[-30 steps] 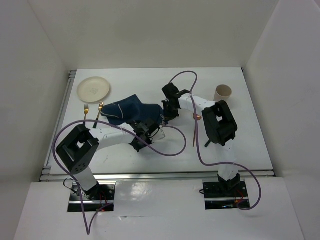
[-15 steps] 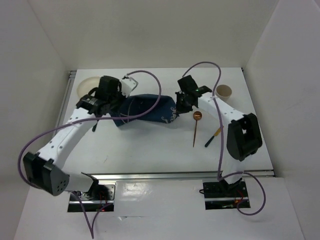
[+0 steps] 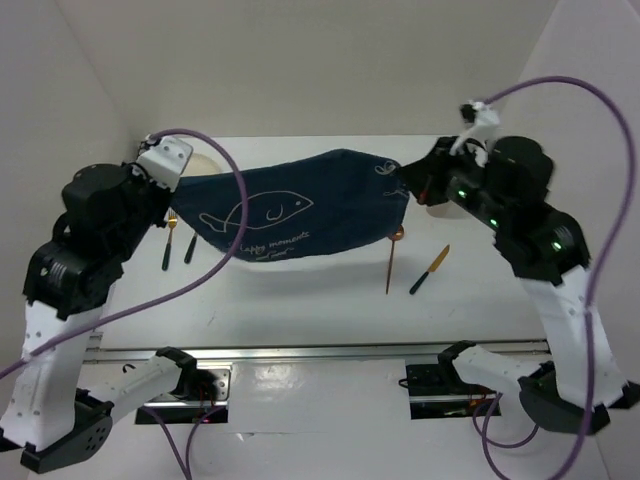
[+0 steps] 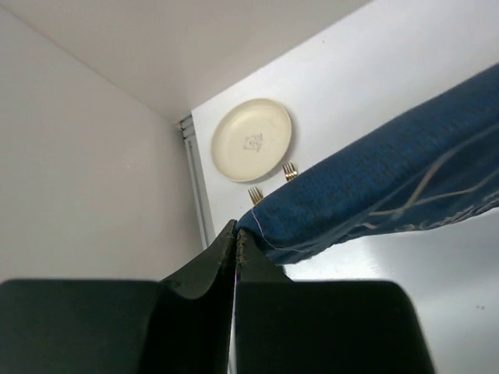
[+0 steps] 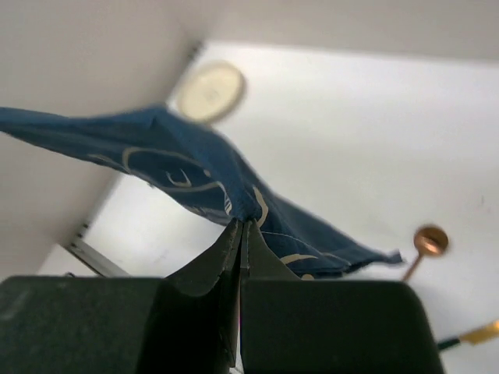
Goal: Set the dinner table for one person
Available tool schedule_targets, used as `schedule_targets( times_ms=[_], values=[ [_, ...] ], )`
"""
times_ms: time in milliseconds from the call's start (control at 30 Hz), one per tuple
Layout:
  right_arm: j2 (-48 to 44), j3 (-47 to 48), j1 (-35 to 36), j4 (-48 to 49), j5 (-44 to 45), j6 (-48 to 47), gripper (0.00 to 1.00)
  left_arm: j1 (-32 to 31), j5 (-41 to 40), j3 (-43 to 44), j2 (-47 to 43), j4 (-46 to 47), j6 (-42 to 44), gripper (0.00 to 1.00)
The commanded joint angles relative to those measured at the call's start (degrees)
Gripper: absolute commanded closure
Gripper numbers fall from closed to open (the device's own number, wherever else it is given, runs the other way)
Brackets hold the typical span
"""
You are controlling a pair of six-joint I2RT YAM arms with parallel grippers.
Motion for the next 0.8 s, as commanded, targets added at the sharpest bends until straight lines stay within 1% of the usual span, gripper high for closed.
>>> schedule_targets(
  times_ms=[0,67,200,267,300,400,433,500,533,567,600,633,667,700,733,767],
  values=[
    [-5.3,3.4,0.3,-2.1,-2.5,-1.6,1.0,0.2,-2.1,3.6,-2.5,-4.3,-2.1,1.0],
    [-5.8,3.4,0.3,-2.7,-2.0,-0.8,1.0,0.2,-1.6,3.6,-3.2,-6.3,-2.1,1.0],
    [-4.9,-0.1,0.3,-5.1,-4.7,0.3,1.0,0.2,-0.3,1.5,-4.0,-7.7,-2.1,1.0],
    [-4.2,-3.1,0.3,-5.1,-1.7,1.2,1.0,0.2,-0.3,-0.2,-3.3,-6.8,-2.6,1.0],
    [-3.7,-3.9,0.3,-5.1,-0.5,1.9,1.0,0.2,-2.0,-0.8,-3.2,-5.3,-2.6,1.0],
    [-1.8,-7.2,0.3,-5.1,3.4,2.4,1.0,0.2,-5.3,-3.4,1.2,-3.7,-2.6,1.0],
    [0.7,-7.8,0.3,-5.1,4.5,2.4,1.0,0.2,-6.6,-4.6,2.7,-2.2,-2.6,1.0],
    [4.2,-9.0,0.3,-5.1,6.5,2.9,1.0,0.2,-9.5,-6.8,9.4,-1.6,-3.8,1.0],
    [8.5,-9.0,0.3,-4.6,7.0,3.7,1.0,1.4,-9.5,-7.4,11.7,-0.8,-3.8,1.0],
    [10.9,-9.0,-1.2,-4.6,7.0,3.7,1.0,2.1,-9.5,-8.5,15.9,1.7,-3.8,1.0],
    [13.5,-9.0,-1.9,-3.9,7.8,3.7,1.0,2.8,-8.4,-8.5,17.8,3.5,-3.8,1.0],
    [18.6,-8.4,-2.7,-2.5,7.8,3.1,1.0,4.2,-7.6,-9.2,19.8,5.2,-3.8,1.0],
    [21.0,-8.4,-4.8,-1.5,7.8,3.1,1.0,4.9,-7.6,-9.3,22.0,6.6,-3.8,1.0],
    [23.5,-7.2,-5.9,-0.6,5.9,2.3,1.0,5.7,-6.9,-8.6,26.9,8.6,-3.8,1.0],
    [28.4,-6.7,-7.0,0.4,5.3,1.6,1.0,7.2,-5.7,-7.9,29.6,9.5,-3.8,1.0],
    [30.8,-6.0,-8.7,2.6,4.7,1.6,1.0,8.2,-5.0,-7.0,32.3,10.3,-3.8,1.0]
  ],
)
